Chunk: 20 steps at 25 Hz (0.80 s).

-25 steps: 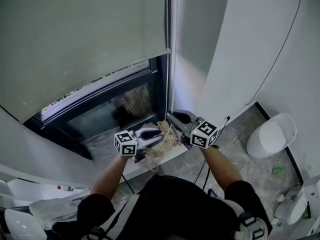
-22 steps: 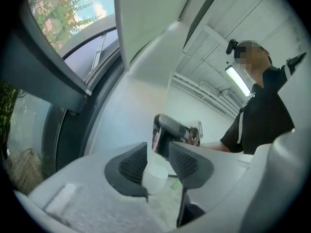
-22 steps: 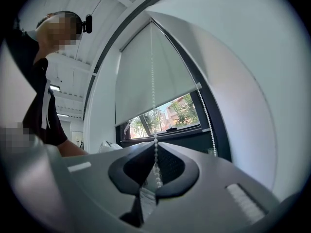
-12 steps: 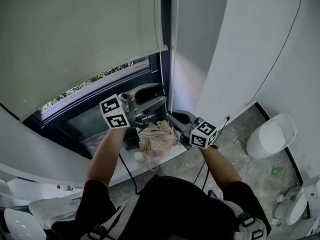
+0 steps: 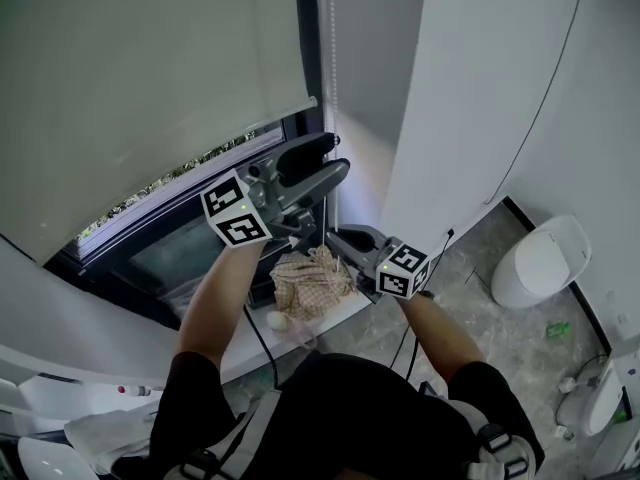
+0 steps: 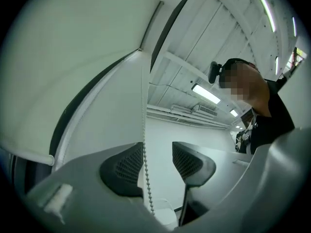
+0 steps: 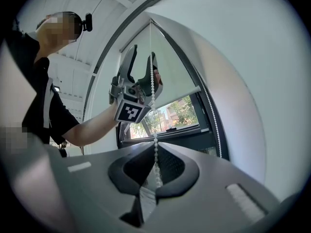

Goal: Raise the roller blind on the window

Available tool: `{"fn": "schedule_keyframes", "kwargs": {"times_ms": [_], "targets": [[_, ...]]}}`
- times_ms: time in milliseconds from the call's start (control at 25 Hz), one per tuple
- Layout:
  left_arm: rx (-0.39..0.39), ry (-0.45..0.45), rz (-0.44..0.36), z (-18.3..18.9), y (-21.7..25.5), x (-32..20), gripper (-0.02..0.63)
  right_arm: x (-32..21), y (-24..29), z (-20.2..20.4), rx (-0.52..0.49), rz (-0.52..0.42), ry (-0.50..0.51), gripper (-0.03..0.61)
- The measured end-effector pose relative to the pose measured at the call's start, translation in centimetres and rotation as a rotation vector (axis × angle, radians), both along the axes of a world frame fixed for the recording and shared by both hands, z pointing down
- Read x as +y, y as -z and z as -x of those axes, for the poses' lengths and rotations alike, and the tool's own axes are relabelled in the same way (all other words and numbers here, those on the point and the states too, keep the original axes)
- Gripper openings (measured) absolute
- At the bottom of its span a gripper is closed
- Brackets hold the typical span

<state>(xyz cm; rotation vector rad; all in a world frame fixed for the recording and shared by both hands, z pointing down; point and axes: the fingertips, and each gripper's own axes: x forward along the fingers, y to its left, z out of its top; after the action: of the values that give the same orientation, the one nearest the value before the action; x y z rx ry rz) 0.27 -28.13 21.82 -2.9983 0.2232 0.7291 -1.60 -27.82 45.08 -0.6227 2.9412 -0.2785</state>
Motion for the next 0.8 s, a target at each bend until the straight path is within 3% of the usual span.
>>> {"fn": "schedule_keyframes", "kwargs": {"times_ms": [160, 200, 240, 280, 560, 720, 800], "targets": [[-0.026, -0.015, 0.009, -0.7, -0.3, -0.2, 0.181, 0.0, 0.1, -0.1, 0.007, -0.006, 0.007, 0.015], [-0.037, -0.009, 0.007, -0.8, -0.4, -0.3, 0.15, 0.0, 0.1, -0.1, 0.009, -0.009, 0.011, 0.015], [-0.041, -0.001, 0.01, -0.7, -0.5, -0.4, 0.06, 0.0, 0.2, 0.0, 0.01, -0.012, 0.014, 0.015], [-0.037, 0.005, 0.02, -0.6, -0.5, -0.5, 0.015, 0.1, 0.2, 0.0, 0.011, -0.014, 0.017, 0.015], [-0.011, 0.031, 0.084, 0.2, -2.4, -1.1, 0.011, 0.2, -1.7, 0.5, 0.029, 0.02, 0.033, 0.015], [-0.047, 0.04, 0.19, 0.3, -8.8, -1.8, 0.011, 0.8, -8.4, 1.3, 0.143, 0.136, 0.059, 0.015], [-0.029, 0.057, 0.252, 0.9, -12.4, -2.0, 0.012, 1.8, -12.0, 1.8, 0.239, 0.17, 0.091, 0.015]]}}
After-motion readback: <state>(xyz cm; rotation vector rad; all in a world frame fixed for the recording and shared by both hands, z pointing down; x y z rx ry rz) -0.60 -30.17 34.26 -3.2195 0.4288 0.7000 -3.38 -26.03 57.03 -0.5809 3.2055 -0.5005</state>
